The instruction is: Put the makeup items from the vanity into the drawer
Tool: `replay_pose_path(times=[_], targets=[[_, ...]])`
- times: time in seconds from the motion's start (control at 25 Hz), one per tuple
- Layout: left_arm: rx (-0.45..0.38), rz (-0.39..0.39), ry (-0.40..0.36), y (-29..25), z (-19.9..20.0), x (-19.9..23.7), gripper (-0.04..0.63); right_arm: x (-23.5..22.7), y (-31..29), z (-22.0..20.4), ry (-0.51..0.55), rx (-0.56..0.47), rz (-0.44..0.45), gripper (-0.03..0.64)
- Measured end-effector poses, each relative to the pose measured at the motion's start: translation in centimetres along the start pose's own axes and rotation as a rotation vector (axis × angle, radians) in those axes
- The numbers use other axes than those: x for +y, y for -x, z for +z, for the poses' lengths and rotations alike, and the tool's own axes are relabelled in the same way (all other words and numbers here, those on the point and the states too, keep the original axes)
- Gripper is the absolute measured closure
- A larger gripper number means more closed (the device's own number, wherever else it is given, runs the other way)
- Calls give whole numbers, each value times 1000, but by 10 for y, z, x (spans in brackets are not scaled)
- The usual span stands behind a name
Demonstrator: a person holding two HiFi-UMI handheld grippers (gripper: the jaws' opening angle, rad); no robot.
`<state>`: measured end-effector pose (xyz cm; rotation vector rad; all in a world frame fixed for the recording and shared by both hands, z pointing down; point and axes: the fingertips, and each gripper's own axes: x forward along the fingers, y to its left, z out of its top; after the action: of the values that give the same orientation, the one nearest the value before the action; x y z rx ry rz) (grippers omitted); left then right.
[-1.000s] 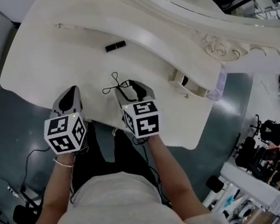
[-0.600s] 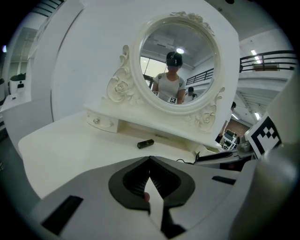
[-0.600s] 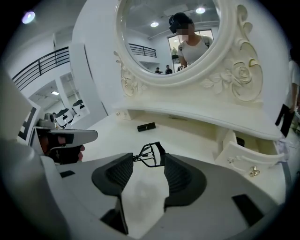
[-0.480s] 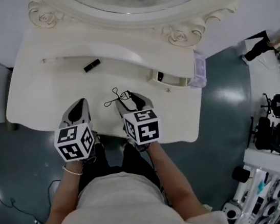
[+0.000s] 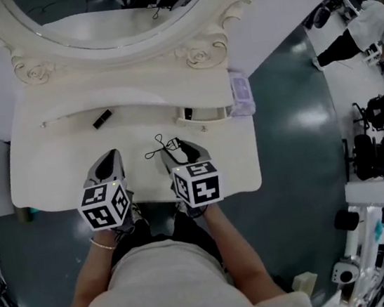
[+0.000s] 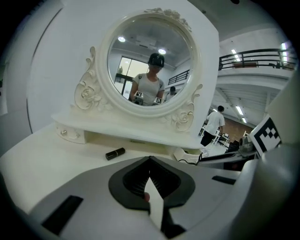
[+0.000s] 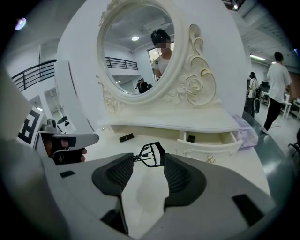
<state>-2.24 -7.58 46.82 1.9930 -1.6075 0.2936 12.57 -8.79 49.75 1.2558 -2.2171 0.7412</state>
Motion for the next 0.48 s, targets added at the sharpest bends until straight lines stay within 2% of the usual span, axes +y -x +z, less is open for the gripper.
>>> replay_pose_path(times=[0.48], targets=[[25,-103,-68,-26,2,-56,592,-66,38,4,-113,-72,-120,403]])
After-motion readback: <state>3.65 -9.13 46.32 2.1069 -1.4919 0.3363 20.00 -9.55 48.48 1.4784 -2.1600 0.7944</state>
